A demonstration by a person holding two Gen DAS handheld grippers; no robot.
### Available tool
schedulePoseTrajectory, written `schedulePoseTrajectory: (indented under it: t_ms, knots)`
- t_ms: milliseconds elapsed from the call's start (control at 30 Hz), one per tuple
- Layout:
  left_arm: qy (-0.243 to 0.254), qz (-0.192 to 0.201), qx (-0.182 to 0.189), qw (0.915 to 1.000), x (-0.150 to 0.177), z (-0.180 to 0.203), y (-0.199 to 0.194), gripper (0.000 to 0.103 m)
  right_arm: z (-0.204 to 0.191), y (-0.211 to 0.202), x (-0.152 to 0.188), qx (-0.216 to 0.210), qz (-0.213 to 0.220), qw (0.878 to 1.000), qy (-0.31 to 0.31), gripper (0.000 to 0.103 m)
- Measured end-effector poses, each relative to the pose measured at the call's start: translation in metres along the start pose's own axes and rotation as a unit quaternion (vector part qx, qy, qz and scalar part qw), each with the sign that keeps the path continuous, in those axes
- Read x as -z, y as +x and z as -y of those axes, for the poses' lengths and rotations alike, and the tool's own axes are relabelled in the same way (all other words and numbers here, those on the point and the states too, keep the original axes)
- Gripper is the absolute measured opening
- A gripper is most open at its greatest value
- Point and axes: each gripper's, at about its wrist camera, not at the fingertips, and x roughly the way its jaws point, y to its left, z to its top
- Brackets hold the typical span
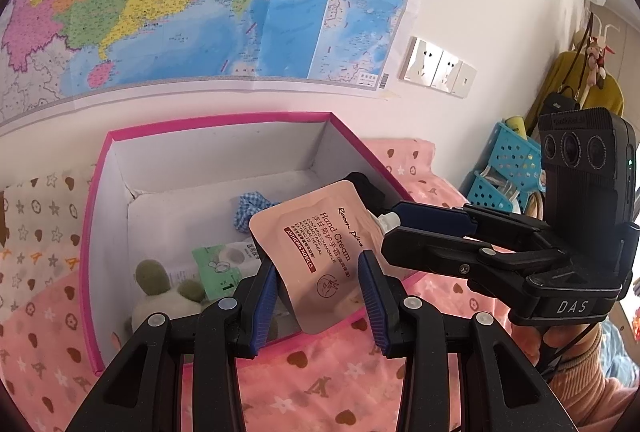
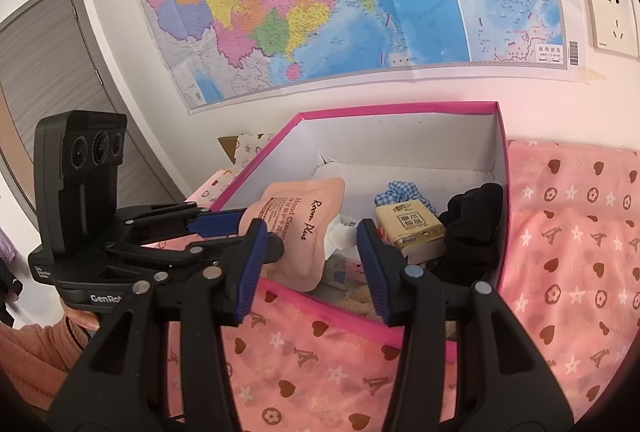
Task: Organize soft objects
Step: 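Lower the hand cream pouch into the pink box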
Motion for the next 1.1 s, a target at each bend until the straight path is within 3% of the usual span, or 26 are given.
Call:
schedulePoseTrajectory:
  t_ms: [1100]
  knots:
    - [-0.010, -0.009, -0.005, 0.9999, -0.005, -0.007, 0.013, 0.039, 0.009, 0.008, -0.007, 0.004, -0.008, 1.000, 0.001, 0.050]
